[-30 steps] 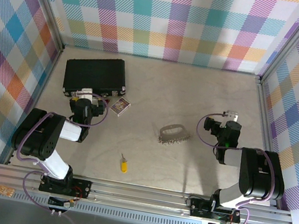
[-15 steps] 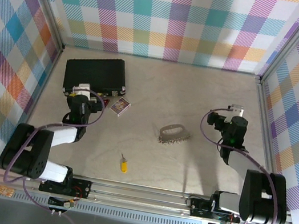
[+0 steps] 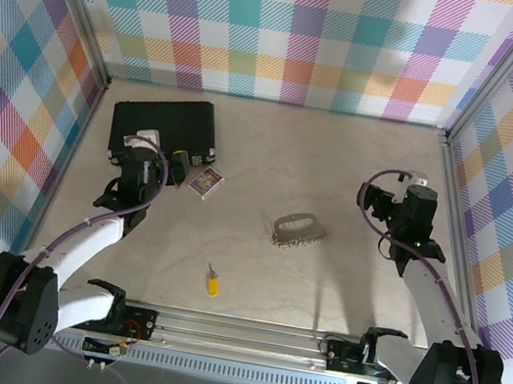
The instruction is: Put the keys on the keyring
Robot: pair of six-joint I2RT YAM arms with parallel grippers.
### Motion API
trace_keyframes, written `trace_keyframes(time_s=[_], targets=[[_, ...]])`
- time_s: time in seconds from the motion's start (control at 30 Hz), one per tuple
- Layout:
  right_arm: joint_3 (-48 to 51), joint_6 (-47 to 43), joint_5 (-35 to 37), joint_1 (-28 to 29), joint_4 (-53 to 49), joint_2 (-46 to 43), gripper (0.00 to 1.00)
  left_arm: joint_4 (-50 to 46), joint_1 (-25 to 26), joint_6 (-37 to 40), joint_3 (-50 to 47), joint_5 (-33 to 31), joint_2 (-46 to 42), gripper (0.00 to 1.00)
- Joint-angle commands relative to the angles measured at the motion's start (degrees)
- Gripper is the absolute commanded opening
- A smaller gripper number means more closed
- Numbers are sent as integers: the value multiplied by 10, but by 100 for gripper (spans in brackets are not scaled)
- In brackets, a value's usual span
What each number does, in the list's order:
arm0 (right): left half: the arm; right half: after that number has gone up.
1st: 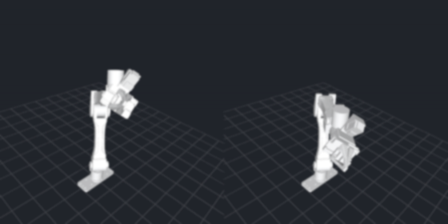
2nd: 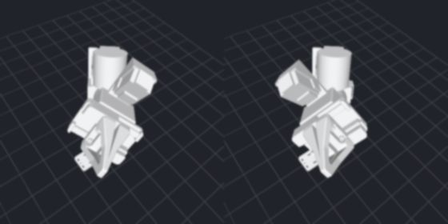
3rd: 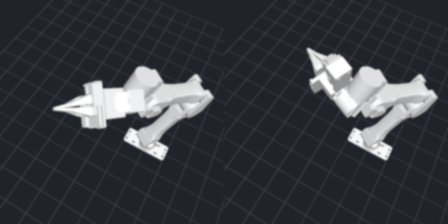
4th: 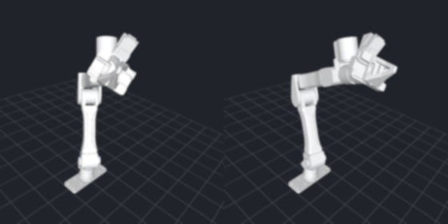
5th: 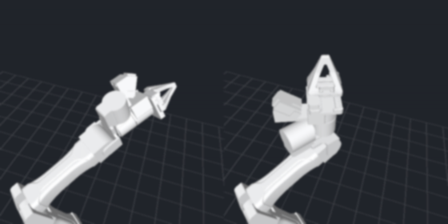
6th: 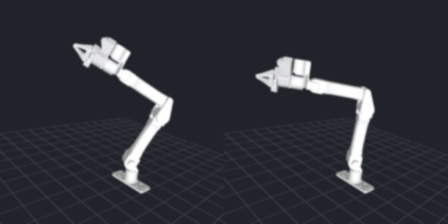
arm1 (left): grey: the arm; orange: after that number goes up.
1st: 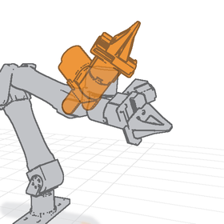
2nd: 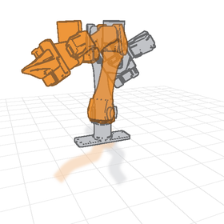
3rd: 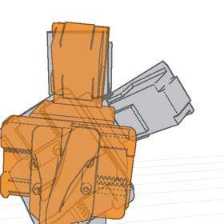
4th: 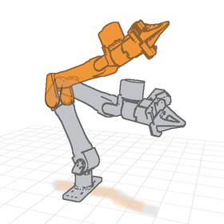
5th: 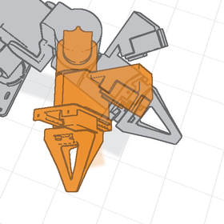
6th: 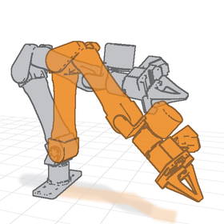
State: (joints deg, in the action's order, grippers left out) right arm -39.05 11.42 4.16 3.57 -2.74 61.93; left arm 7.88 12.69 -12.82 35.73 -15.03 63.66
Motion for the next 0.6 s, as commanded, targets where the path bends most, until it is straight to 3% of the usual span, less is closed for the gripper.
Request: trace_keyframes(time_s=[0.0, 0.2, 0.57], targets=[[-30, 26, -20, 27, -89, -1, 99, -116, 5, -75, 31, 49, -16, 100], [-61, 30, 31, 118, -154, 4, 99, -203, 20, -108, 80, 121, 7, 100], [-130, 30, 20, 224, -259, 40, 99, -305, 111, -78, 137, 149, 3, 100]])
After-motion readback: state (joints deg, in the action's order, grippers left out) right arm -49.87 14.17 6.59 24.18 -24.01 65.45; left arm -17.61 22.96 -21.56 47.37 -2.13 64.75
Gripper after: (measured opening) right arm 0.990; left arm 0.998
